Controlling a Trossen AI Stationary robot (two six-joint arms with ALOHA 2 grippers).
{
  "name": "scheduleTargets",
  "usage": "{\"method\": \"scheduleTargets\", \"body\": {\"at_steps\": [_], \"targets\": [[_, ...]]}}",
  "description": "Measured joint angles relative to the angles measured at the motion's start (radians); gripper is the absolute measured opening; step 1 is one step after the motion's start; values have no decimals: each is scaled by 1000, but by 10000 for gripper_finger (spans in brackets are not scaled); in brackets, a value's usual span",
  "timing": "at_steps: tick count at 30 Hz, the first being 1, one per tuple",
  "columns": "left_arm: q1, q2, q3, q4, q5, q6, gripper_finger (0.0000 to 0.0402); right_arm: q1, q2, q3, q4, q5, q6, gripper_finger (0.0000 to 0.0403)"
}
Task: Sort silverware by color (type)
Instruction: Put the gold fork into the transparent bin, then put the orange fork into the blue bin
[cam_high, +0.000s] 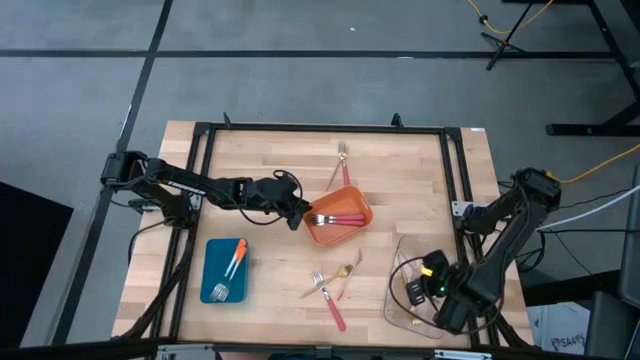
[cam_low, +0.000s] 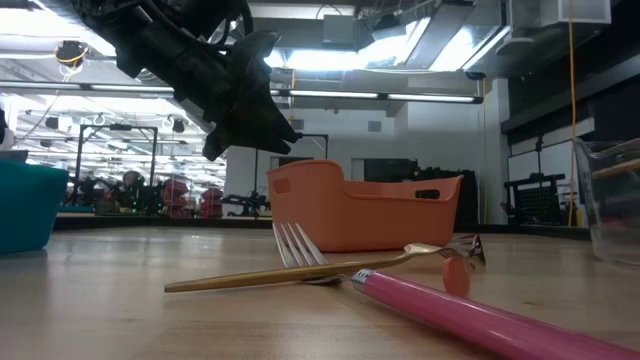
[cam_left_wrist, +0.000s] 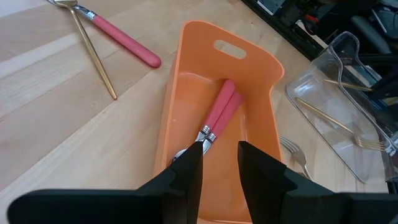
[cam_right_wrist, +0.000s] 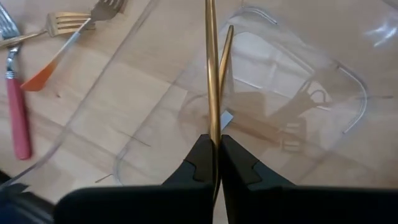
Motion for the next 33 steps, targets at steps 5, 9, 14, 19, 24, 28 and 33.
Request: {"method": "scheduleTargets", "body": {"at_steps": [5, 9, 14, 19, 24, 28, 33], "targets": [[0, 0, 0, 0, 0, 0, 94, 0, 25, 0, 16, -6, 0, 1], [0, 0, 0, 0, 0, 0, 94, 0, 46, 0, 39, -27, -7, 1], [0, 0, 0, 0, 0, 0, 94, 0, 69, 0, 57, -35, -11, 1], [0, 0, 0, 0, 0, 0, 94, 0, 69, 0, 56, -35, -11, 1], [0, 0, 0, 0, 0, 0, 94, 0, 69, 0, 52, -35, -11, 17], [0, 0, 0, 0, 0, 0, 94, 0, 69, 0, 51, -35, -12, 45], [0, 0, 0, 0, 0, 0, 94, 0, 69, 0, 50, -35, -12, 66]]}}
